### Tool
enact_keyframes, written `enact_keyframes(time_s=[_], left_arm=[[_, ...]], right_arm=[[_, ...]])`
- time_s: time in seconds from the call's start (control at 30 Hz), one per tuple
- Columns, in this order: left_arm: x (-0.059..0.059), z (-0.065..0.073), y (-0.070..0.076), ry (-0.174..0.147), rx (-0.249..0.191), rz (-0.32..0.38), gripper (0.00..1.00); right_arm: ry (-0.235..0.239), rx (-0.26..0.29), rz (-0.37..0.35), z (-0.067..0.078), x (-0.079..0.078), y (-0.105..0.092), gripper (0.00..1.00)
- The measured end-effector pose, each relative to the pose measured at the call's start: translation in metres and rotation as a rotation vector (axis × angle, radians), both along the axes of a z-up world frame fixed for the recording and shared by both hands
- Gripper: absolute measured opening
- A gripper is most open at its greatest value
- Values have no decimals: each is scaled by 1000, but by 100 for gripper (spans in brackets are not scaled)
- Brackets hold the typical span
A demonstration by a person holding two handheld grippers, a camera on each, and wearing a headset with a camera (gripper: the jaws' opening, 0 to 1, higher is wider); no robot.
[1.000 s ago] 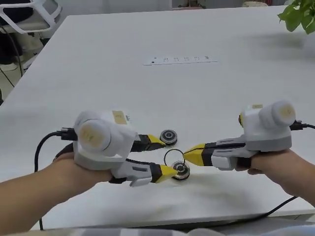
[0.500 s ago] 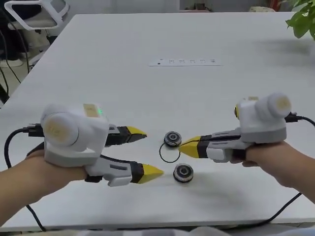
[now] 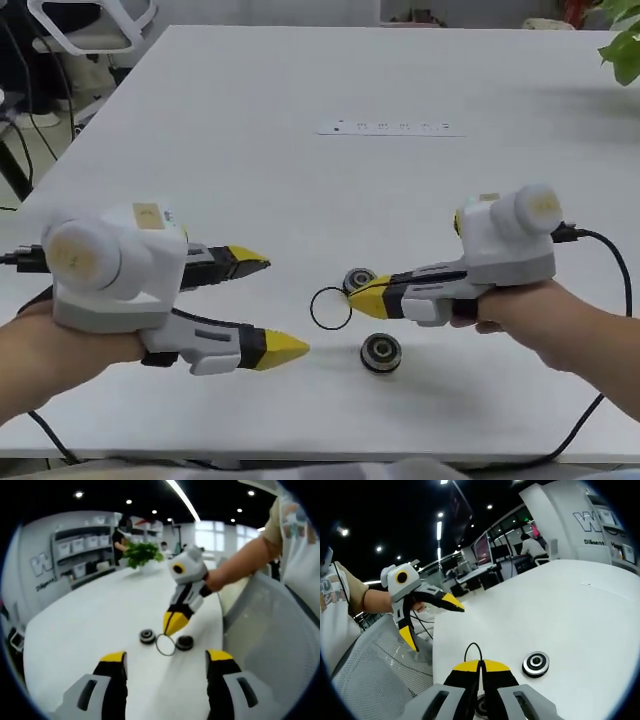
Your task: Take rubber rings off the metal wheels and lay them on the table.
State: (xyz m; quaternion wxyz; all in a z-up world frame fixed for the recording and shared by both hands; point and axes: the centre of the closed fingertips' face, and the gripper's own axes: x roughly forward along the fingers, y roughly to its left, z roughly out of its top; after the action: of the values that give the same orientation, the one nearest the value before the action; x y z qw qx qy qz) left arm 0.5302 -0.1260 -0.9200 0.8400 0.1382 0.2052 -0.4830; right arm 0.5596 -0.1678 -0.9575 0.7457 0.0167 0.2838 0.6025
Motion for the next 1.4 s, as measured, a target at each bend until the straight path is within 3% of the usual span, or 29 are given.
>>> enact_keyframes(time_s=[0.33, 0.8, 1.17, 1.4], left_arm=[[-4, -5, 13, 12, 6, 33, 66], [-6, -8, 17, 24, 11, 41, 68], [-5, -8, 15, 27, 13, 35, 68], [-4, -9, 12, 31, 20, 23, 68]], right_arm=[[2, -66, 31, -23, 0, 9, 0], [-14, -156, 50, -44, -2, 11, 0], [-27, -133, 34, -35, 0, 9, 11], [-41, -94, 4, -21, 6, 3, 17]])
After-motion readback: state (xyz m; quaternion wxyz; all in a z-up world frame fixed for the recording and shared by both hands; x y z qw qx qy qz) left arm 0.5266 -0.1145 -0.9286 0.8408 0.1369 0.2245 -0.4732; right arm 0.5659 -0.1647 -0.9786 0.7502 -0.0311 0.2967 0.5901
